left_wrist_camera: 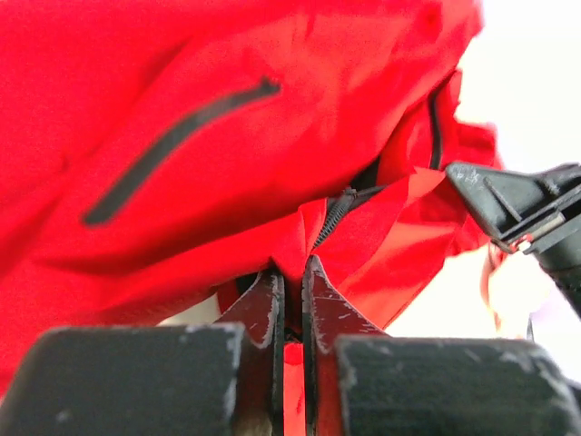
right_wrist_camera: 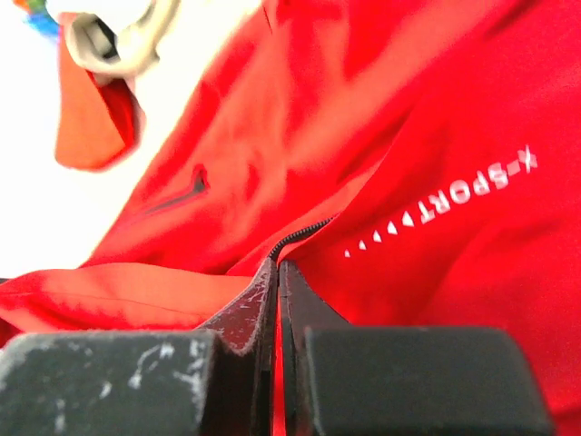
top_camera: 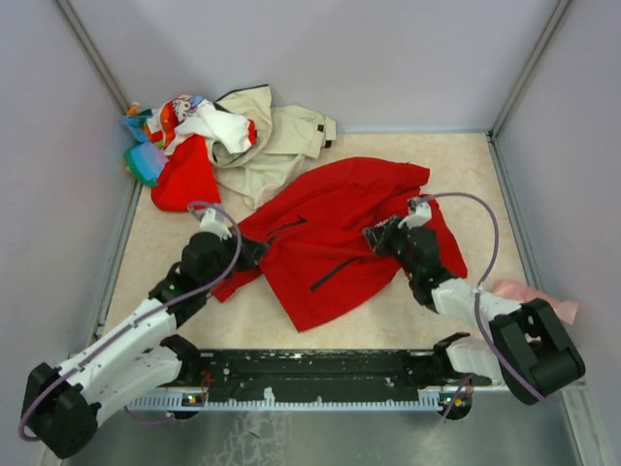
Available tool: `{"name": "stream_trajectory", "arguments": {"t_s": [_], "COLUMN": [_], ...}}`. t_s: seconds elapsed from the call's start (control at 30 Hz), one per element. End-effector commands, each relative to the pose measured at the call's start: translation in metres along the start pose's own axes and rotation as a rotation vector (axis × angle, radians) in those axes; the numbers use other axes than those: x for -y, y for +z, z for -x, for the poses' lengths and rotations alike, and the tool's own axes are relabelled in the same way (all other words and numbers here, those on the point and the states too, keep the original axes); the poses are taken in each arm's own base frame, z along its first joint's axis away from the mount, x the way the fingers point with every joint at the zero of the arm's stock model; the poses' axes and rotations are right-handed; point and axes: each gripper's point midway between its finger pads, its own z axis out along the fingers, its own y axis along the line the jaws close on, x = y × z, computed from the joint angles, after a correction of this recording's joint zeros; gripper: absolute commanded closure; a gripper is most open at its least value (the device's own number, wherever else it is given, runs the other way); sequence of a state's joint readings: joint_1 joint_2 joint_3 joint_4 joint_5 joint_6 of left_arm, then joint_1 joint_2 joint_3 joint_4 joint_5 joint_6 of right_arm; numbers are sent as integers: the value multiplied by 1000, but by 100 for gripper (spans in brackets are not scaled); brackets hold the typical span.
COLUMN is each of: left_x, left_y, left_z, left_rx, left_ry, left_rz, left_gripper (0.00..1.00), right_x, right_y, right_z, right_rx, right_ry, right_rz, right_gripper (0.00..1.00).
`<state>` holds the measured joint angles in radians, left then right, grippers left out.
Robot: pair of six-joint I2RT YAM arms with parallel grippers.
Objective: Zip up the jacket
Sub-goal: Adjust the jacket at the center of the board.
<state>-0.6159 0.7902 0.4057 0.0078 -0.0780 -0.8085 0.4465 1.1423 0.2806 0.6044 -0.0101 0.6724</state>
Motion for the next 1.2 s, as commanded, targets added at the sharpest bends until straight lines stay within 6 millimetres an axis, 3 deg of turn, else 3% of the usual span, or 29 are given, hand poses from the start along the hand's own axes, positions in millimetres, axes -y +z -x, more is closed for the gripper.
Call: {"name": "stream_trajectory", "arguments": {"t_s": [0.0, 0.13, 0.23, 0.33, 0.4, 0.5, 0.6, 0.73, 0.93, 1.03, 1.17], "left_x": [38, 86, 123, 158, 165, 160, 136, 100, 41, 20, -2], "left_y": [8, 13, 12, 2, -3, -2, 6, 3, -5, -7, -8], "left_z": [93, 168, 220, 253, 253, 224, 168, 86, -12, -48, -76], "left_rx": [192, 253, 278, 295, 280, 181, 16, -211, -404, -461, -487], "left_ry": [164, 255, 347, 444, 487, 487, 409, 273, 109, 45, 32], "left_rz": [2, -71, -122, -177, -201, -254, -303, -356, -273, -239, -157], "left_gripper": [100, 100, 100, 100, 100, 100, 100, 100, 99, 97, 96], "right_x": [-27, -55, -90, -120, -127, -126, -112, -77, -54, -55, -49], "right_y": [33, 51, 49, 32, 22, 16, 11, 7, 8, 14, 28], "right_z": [94, 182, 244, 288, 297, 275, 232, 169, 92, 79, 65], "right_rx": [186, 317, 431, 528, 552, 476, 364, 227, 14, -41, -121], "right_ry": [-26, -15, -57, -115, -148, -173, -143, -101, -124, -131, -136], "right_rz": [71, 151, 208, 252, 266, 278, 283, 205, 113, 79, -14], "right_gripper": [100, 100, 100, 100, 100, 100, 100, 100, 84, 74, 63]}}
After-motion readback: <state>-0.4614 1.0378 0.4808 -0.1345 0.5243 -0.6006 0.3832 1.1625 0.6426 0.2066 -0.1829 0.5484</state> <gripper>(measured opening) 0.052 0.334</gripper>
